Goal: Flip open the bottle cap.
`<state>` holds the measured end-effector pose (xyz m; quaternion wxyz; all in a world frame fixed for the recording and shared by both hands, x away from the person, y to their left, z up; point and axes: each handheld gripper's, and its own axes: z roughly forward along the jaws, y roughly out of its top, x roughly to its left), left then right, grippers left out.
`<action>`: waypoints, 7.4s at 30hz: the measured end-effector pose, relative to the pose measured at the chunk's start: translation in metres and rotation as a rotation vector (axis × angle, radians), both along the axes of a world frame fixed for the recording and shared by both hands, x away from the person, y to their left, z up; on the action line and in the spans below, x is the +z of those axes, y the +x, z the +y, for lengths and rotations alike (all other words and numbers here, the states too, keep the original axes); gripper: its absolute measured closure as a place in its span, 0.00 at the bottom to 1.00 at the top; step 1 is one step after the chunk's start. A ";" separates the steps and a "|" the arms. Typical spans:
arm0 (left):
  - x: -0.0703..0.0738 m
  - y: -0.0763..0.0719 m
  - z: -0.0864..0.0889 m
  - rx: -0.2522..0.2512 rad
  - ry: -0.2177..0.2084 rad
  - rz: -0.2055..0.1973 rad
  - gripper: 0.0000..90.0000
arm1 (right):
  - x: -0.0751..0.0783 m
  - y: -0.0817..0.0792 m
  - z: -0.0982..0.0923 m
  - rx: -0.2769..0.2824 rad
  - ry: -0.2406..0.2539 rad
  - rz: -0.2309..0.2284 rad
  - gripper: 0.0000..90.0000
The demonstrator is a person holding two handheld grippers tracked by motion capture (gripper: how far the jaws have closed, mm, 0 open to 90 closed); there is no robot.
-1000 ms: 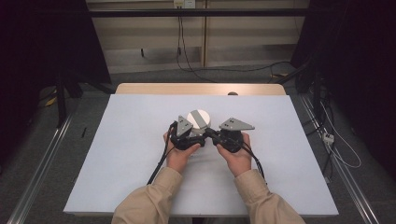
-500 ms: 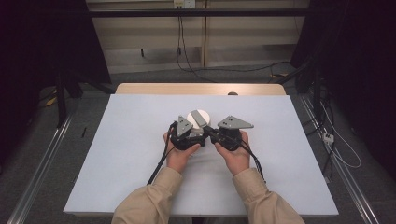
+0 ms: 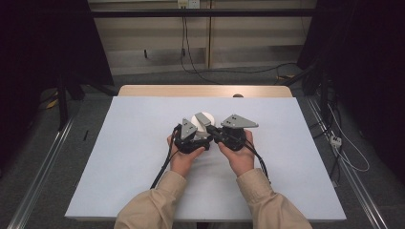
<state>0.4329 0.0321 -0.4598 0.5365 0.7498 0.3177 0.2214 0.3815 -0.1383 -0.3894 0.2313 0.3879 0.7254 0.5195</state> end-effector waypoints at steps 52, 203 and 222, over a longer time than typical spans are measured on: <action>0.000 0.000 0.000 0.003 0.001 0.004 0.21 | 0.020 0.028 0.009 -0.019 -0.011 -0.028 1.00; 0.000 0.001 0.000 0.008 0.010 0.015 0.21 | 0.019 0.087 0.037 -0.013 -0.041 -0.018 1.00; 0.000 0.001 0.000 0.009 0.011 0.014 0.21 | 0.014 0.092 0.039 -0.017 -0.050 -0.012 1.00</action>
